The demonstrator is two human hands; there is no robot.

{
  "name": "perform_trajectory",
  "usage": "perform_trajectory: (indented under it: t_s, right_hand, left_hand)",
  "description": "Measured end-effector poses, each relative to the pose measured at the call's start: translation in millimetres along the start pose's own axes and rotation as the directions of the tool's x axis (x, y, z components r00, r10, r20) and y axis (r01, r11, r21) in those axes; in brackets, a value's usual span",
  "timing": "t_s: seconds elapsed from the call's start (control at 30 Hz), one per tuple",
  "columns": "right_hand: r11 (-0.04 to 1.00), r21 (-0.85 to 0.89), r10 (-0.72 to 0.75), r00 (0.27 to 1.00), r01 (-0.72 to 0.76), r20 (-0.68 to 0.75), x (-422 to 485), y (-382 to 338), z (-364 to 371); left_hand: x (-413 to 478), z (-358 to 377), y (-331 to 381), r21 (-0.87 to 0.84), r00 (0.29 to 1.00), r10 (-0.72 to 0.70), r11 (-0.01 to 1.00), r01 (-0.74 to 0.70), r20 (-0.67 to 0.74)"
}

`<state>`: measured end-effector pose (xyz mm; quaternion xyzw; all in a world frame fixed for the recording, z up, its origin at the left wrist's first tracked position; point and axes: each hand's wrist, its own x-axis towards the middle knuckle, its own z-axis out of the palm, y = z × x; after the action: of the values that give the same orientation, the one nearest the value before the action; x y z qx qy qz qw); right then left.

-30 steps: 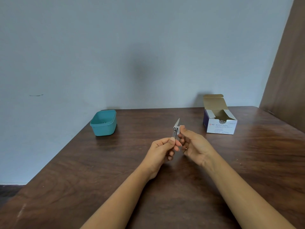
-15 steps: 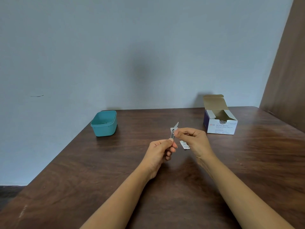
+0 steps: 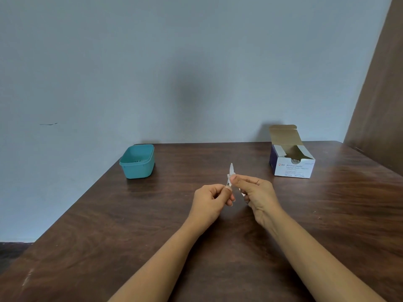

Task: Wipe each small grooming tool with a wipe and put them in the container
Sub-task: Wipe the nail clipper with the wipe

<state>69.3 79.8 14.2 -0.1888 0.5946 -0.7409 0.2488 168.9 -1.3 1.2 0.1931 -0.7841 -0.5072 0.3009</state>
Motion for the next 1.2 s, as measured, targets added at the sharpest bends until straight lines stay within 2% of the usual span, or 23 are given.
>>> perform_trajectory:
  t_s: [0.13, 0.3, 0.53, 0.73, 0.83, 0.93, 1.1, 1.2]
  right_hand:
    - [0.994, -0.106, -0.016, 0.999, 0.021, 0.048, -1.2, 0.3, 1.6]
    - [0.985, -0.171, 0.046, 0.995, -0.029, 0.093, 5.1, 1.3, -1.0]
    - [1.0, -0.002, -0.022, 0.977, 0.022, 0.211, 5.3, -1.2, 3.8]
    - [0.974, 0.18, 0.087, 0.958, -0.14, 0.273, 2.2, -0.2, 4.0]
    - [0.929, 0.269, 0.15, 0.923, -0.254, 0.355, 1.0, -0.9, 4.2]
    - [0.894, 0.319, 0.161, 0.889, -0.315, 0.428, 1.3, -2.5, 1.8]
    - [0.879, 0.368, 0.05, 0.826, -0.303, 0.562, 6.9, -3.9, -5.5]
    - [0.89, 0.357, 0.05, 0.838, -0.284, 0.543, 5.7, -4.7, -4.1]
  left_hand:
    - [-0.9, -1.9, -0.2, 0.145, 0.991, 0.111, 0.984, -0.099, -0.076]
    - [-1.3, -1.4, 0.0, 0.165, 0.99, 0.132, 0.979, -0.122, -0.056]
    - [-2.7, 6.8, 6.4, -0.21, 1.0, -0.005, 0.978, 0.005, 0.002]
    - [-2.0, 3.9, 7.1, -0.208, 1.0, -0.03, 0.978, 0.03, 0.005]
    - [-1.7, 3.9, 10.1, -0.282, 0.997, -0.057, 0.957, 0.069, 0.049]
    - [-2.5, 4.4, 14.0, -0.423, 0.985, -0.107, 0.892, 0.156, 0.137]
    - [-2.7, 3.0, 18.2, -0.636, 0.938, -0.136, 0.704, 0.317, 0.318]
    - [-2.0, 2.9, 19.3, -0.668, 0.931, -0.144, 0.66, 0.343, 0.336]
